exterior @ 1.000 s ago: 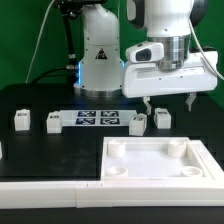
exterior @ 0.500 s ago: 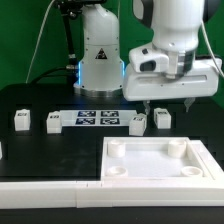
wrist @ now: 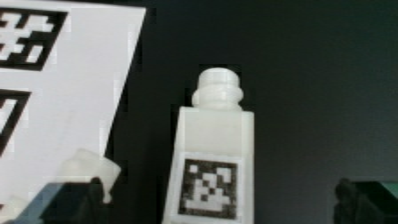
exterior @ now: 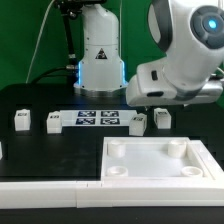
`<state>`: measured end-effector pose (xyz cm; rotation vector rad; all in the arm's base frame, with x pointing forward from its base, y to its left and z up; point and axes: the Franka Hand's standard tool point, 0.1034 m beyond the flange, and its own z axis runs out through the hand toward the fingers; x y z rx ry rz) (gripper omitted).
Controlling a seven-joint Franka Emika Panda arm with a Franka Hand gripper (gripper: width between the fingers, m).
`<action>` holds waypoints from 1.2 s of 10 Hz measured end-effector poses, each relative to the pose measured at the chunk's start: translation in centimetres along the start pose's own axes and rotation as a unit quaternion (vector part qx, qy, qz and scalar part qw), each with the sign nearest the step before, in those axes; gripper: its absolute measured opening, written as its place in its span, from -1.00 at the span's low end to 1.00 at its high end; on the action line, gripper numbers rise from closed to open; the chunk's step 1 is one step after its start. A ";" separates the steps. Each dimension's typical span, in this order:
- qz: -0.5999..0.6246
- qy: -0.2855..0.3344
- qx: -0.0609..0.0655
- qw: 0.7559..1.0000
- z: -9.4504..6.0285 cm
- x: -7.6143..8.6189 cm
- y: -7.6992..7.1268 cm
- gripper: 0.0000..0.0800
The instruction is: Assemble one leg
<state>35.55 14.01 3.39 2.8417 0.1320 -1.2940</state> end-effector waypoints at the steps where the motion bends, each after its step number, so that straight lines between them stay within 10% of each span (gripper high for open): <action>1: 0.001 -0.072 -0.004 0.997 0.5 -1.1 0.3 0.62; 12: -0.001 -0.114 -0.007 0.993 2.3 0.5 -0.2 0.62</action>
Offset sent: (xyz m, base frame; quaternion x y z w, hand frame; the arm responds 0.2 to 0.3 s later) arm 0.0007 0.0015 -0.0100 -0.0094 0.0049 0.0023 0.9999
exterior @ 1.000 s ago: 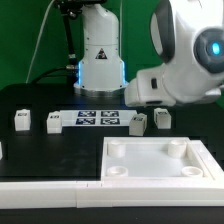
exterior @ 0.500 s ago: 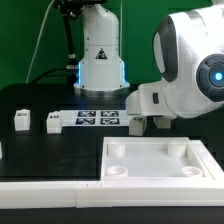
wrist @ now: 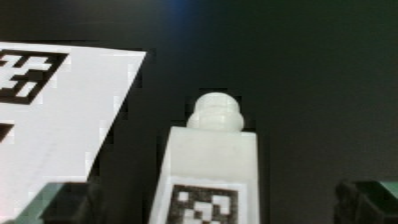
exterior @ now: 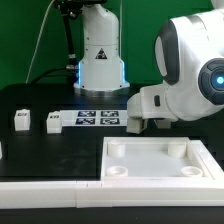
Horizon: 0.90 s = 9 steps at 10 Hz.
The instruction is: Assemble one leg
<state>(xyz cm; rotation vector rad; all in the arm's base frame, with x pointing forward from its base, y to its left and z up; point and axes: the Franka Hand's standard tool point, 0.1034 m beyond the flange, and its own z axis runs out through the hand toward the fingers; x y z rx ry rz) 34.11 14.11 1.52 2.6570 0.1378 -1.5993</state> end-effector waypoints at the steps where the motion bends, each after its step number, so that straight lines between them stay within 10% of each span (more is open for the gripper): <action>1: 0.000 -0.001 0.001 1.000 0.0 0.0 0.1 0.62; 4: 0.001 -0.001 0.001 1.000 0.0 0.0 0.2 0.59; 6: 0.001 -0.001 0.001 1.000 0.0 0.0 0.2 -0.29; 9: 0.001 -0.001 0.001 1.000 0.0 0.0 0.2 -0.28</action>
Offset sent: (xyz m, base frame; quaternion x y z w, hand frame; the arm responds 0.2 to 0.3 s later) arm 0.0011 -0.0009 0.0006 0.0028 0.0043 0.0020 1.0000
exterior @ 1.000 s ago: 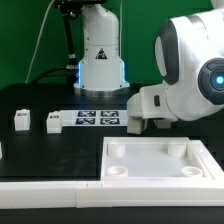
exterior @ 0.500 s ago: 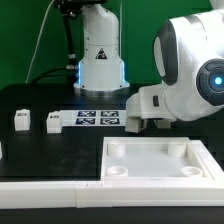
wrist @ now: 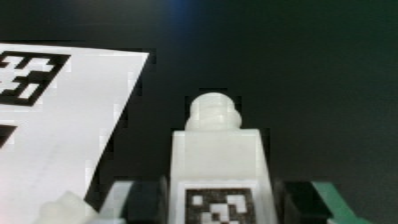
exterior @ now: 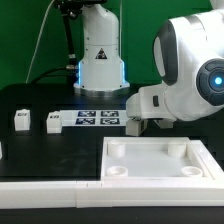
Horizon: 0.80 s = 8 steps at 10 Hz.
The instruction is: Assemble one leg
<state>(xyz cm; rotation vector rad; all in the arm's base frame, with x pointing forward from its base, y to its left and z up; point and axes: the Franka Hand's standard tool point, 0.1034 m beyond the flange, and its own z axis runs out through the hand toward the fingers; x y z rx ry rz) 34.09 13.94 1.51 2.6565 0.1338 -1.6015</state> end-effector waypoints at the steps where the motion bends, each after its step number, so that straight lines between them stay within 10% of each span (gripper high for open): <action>1: 0.000 0.000 0.000 1.000 0.0 0.0 0.0 -0.28; 5: 0.000 0.001 0.000 1.000 -0.3 -0.3 0.1 -0.28; 8: 0.006 0.002 -0.001 1.000 -3.2 -3.5 0.5 -0.28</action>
Offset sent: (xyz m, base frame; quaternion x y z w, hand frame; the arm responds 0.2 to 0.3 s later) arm 0.0000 -0.0020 0.0066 0.0043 -0.0034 -0.0030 1.0000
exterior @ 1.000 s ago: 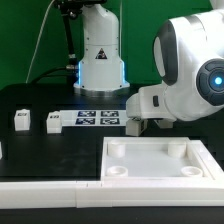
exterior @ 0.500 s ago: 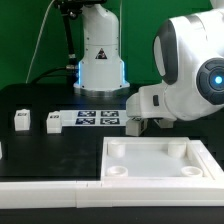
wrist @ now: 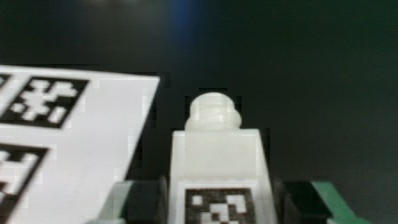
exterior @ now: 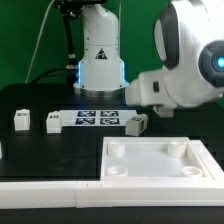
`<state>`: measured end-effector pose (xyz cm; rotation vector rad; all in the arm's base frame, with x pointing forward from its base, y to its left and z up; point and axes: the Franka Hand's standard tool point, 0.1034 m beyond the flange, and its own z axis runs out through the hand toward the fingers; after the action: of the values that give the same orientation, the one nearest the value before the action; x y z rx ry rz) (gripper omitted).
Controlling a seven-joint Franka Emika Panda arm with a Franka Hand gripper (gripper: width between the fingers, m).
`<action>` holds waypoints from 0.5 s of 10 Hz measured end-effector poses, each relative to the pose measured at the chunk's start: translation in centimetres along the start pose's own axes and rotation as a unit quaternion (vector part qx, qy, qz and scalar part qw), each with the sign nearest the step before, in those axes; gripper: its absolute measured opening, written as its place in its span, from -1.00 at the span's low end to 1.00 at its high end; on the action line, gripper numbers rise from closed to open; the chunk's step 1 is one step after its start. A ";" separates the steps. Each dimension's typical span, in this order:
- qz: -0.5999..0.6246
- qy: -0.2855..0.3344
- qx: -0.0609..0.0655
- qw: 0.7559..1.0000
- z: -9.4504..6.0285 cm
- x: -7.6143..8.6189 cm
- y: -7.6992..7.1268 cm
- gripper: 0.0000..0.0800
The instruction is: Assemble one leg
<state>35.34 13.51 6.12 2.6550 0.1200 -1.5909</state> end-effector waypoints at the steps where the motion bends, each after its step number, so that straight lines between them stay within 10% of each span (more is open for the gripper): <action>1: 0.000 0.004 -0.001 1.000 -0.9 -0.8 0.1 -0.28; 5: -0.001 0.018 -0.001 1.000 -1.9 -1.7 0.1 -0.28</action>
Offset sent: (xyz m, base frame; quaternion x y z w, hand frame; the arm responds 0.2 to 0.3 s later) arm 0.0000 0.0000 0.0000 0.0000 0.0000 0.0000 1.0000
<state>36.19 13.47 8.52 2.6829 0.1257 -1.5425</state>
